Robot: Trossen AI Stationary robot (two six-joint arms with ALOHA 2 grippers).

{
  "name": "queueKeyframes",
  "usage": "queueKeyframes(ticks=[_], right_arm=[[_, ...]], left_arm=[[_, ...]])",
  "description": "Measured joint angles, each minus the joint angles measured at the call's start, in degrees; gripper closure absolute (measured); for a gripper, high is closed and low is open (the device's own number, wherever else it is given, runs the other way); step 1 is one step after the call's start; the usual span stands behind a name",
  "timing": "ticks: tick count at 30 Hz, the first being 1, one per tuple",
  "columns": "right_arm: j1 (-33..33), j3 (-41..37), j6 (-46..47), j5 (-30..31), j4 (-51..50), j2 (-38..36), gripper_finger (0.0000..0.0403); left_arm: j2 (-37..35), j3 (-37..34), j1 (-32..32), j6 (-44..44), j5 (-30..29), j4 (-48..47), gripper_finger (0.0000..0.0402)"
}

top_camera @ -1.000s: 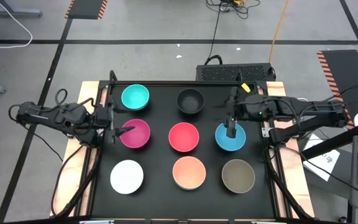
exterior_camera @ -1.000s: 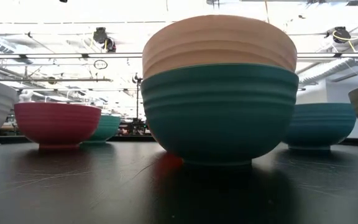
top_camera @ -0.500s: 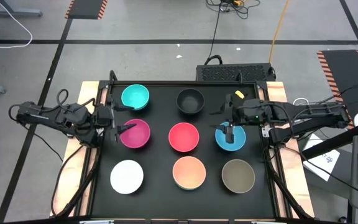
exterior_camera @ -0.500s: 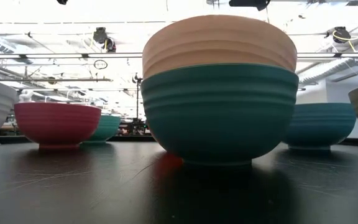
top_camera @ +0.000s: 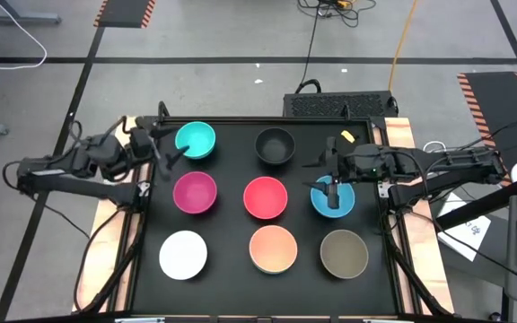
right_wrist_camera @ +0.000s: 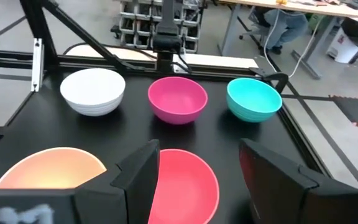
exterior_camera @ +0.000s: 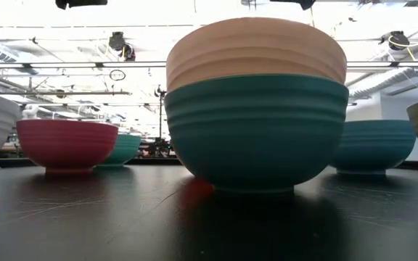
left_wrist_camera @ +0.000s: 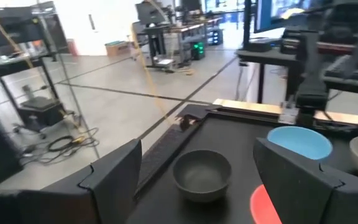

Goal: Nest bowls inside each other
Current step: Stack the light blue bowl on top of the light orange bowl

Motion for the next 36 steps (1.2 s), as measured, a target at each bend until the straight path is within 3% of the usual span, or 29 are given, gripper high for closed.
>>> queueKeyframes(ticks=[22,26,31,36], right_arm=[[0.07,0.00,2.35,-3.02,-0.45,0.07,0.0188],[0.07,0.00,3.00,-3.02,-1.63,0.07,0.0188],[0.07,0.00,3.06,-3.02,-1.62,0.07,0.0188],[0.04,0.00,3.06,-3.02,-1.51,0.07,0.0188]], left_arm=[[11.20,1.21,34.99,0.04,32.43,-0.96,0.0087],[13.50,1.16,41.21,0.69,34.00,-5.69,0.0087],[14.69,1.16,45.85,1.22,41.19,-7.01,0.0087],[17.11,1.19,49.18,3.14,42.16,-9.93,0.0087]])
